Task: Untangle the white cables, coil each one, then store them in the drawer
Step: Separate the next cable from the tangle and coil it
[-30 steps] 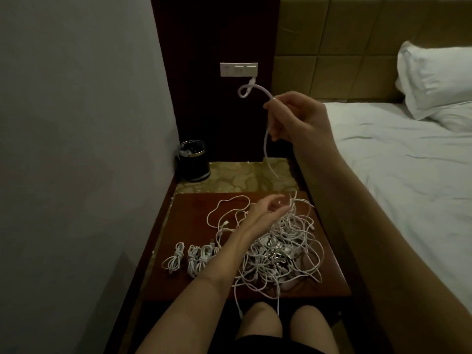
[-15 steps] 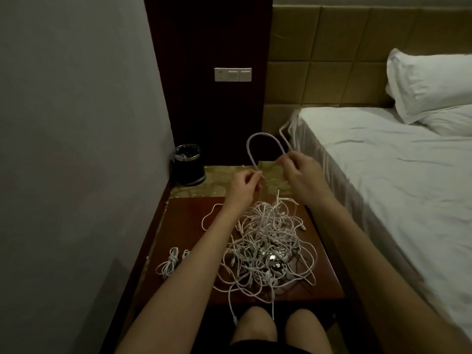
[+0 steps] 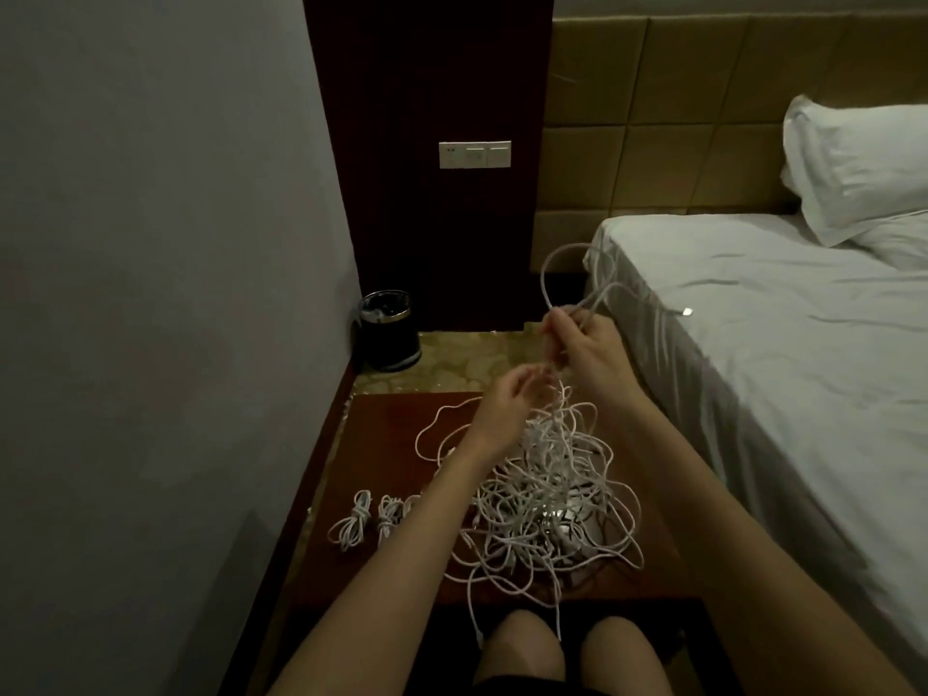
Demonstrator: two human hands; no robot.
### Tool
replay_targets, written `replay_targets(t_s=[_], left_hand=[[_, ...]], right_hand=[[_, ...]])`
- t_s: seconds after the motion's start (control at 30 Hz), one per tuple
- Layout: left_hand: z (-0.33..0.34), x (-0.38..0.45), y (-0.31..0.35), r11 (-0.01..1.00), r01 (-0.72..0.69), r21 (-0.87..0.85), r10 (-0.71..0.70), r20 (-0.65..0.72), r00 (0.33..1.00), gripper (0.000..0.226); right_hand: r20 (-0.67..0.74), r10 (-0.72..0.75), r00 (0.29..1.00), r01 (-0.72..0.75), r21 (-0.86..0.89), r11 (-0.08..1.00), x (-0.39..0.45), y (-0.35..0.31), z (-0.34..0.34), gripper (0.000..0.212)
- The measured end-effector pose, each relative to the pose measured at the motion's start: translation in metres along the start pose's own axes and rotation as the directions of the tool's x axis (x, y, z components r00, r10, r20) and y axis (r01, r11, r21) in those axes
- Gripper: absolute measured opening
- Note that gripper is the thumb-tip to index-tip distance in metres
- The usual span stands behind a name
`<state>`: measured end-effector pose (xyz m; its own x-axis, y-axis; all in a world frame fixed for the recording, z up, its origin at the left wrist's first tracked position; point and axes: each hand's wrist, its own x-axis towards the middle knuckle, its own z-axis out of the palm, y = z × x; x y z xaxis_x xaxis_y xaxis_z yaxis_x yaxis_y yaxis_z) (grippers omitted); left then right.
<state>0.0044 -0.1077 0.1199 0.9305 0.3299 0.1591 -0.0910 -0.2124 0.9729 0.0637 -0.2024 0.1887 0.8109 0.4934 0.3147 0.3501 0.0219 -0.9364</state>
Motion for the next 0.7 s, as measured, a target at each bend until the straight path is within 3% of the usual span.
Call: replay_targets(t_s=[0.07, 0.17, 0.3, 0.37, 0.43, 0.5, 0.63, 0.7], left_hand=[[0.008, -0.003, -0.011, 0.997, 0.006, 0.076, -0.008, 0.033, 0.999, 0.046], [0.011, -0.001, -0.021, 0.987, 0.057, 0.151, -0.064, 0.043, 0.997, 0.026], [0.005, -0.002, -0.030, 0.971, 0.069, 0.231, -0.064, -0.028, 0.998, 0.022], [-0.003, 0.000, -0.019, 0.984, 0.048, 0.171, -0.029, -0.113, 0.993, 0.021], [-0.013, 0.004, 0.006, 0.999, -0.005, 0.050, 0.016, -0.228, 0.973, 0.021], [-0.022, 0.012, 0.033, 0.993, -0.106, 0.049, 0.115, -0.284, 0.952, 0.021], [-0.024, 0.016, 0.079, 0.947, -0.278, 0.159, 0.307, -0.201, 0.930, 0.020], [-0.022, 0.014, 0.093, 0.938, -0.320, 0.134, 0.341, -0.185, 0.922, 0.020]], right_hand=[[0.004, -0.050, 0.999, 0.049, 0.128, 0.991, 0.004, -0.019, -0.002, 0.032], [0.020, -0.102, 0.995, 0.090, 0.321, 0.943, 0.004, -0.041, -0.005, 0.031], [0.002, -0.110, 0.994, 0.098, 0.445, 0.890, 0.001, -0.049, -0.014, 0.031], [-0.032, -0.115, 0.993, 0.119, 0.355, 0.927, 0.002, -0.043, -0.021, 0.031], [-0.063, -0.103, 0.993, 0.109, 0.105, 0.988, 0.000, -0.031, -0.028, 0.028], [-0.050, -0.034, 0.998, 0.029, -0.099, 0.995, -0.005, -0.017, -0.030, 0.024], [0.153, 0.023, 0.988, 0.018, -0.260, 0.966, -0.015, 0.000, -0.015, 0.014], [0.131, 0.000, 0.991, 0.035, -0.266, 0.963, -0.017, -0.001, -0.007, 0.020]])
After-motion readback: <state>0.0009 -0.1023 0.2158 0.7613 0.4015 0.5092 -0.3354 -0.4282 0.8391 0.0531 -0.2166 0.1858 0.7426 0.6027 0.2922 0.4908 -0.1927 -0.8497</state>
